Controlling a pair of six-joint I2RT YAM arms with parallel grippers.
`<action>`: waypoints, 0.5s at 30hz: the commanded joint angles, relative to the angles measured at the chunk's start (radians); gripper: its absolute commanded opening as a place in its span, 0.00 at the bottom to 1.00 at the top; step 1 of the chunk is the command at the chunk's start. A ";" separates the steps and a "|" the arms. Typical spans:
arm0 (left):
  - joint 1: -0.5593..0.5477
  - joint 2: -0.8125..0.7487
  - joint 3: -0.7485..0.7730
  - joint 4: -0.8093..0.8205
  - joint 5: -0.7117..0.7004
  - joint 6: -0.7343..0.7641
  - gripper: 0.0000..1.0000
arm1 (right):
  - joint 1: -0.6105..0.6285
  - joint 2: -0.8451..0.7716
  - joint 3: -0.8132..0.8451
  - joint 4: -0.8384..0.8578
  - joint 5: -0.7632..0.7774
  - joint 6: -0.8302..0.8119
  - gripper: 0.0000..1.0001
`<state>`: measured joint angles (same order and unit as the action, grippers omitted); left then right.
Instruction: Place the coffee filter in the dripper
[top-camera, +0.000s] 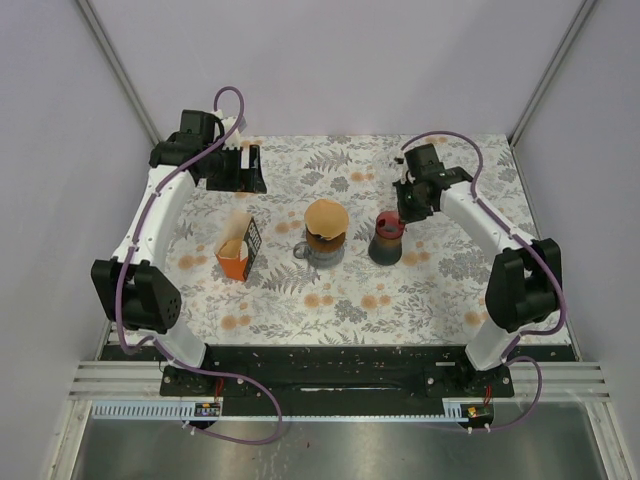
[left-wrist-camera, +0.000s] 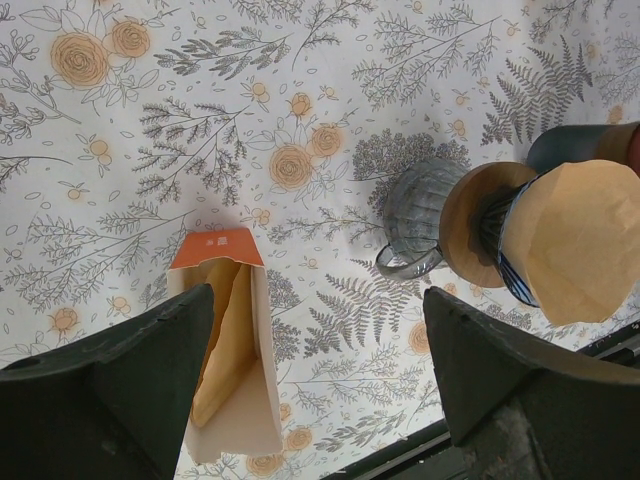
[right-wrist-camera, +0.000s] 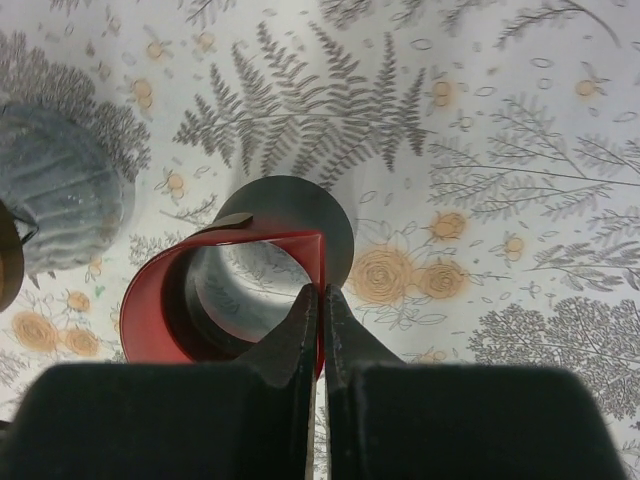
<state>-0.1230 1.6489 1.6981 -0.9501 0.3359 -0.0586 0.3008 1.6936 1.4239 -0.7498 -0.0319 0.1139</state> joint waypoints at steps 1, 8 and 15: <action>0.005 -0.057 -0.006 0.028 0.015 0.014 0.89 | 0.067 -0.045 -0.019 0.066 -0.008 -0.098 0.00; 0.005 -0.063 -0.014 0.031 0.015 0.017 0.89 | 0.075 -0.041 -0.060 0.110 -0.031 -0.184 0.00; 0.005 -0.060 -0.012 0.030 0.012 0.022 0.89 | 0.075 -0.057 -0.023 0.107 -0.083 -0.201 0.44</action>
<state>-0.1230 1.6249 1.6913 -0.9493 0.3359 -0.0517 0.3767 1.6871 1.3701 -0.6746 -0.0704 -0.0532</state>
